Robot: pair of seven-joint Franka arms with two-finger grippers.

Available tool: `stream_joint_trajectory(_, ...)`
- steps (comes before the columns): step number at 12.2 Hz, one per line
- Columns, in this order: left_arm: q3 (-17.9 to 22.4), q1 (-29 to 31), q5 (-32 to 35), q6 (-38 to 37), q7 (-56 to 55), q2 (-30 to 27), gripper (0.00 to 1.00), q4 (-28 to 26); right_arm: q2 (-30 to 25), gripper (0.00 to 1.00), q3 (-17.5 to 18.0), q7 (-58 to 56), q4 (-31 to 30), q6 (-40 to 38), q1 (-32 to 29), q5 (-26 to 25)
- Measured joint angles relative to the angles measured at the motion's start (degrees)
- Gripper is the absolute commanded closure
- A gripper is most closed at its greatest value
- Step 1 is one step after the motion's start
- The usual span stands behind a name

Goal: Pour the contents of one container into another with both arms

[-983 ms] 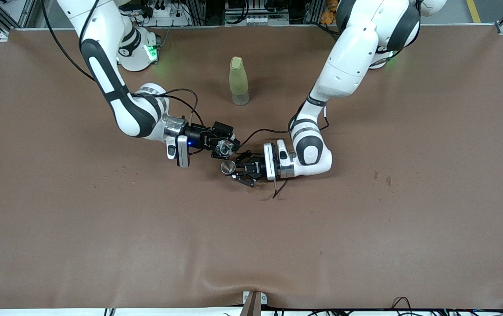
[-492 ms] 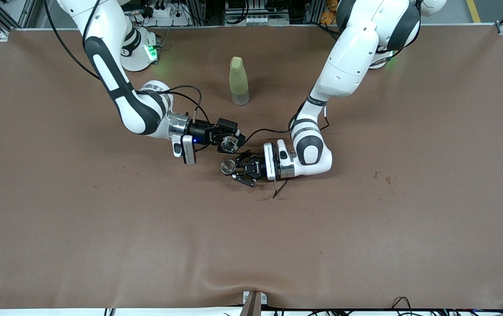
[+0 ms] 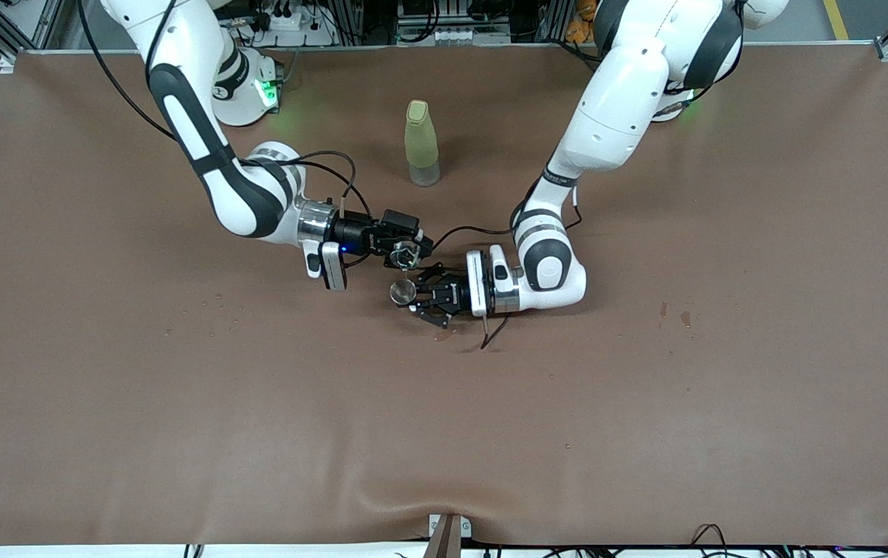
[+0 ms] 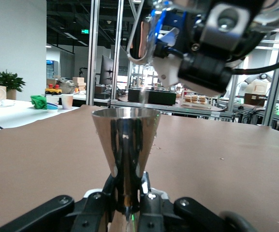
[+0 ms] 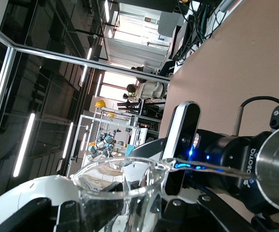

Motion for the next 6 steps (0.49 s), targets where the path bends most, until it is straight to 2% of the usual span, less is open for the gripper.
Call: stream_joint_trajectory(6,0.05,1.14,2.55,-2.19,0.00,-2.87,1.00,-4.15,-0.13,1.00,-0.04,4.94,0.00,0.00,0.00,0.00)
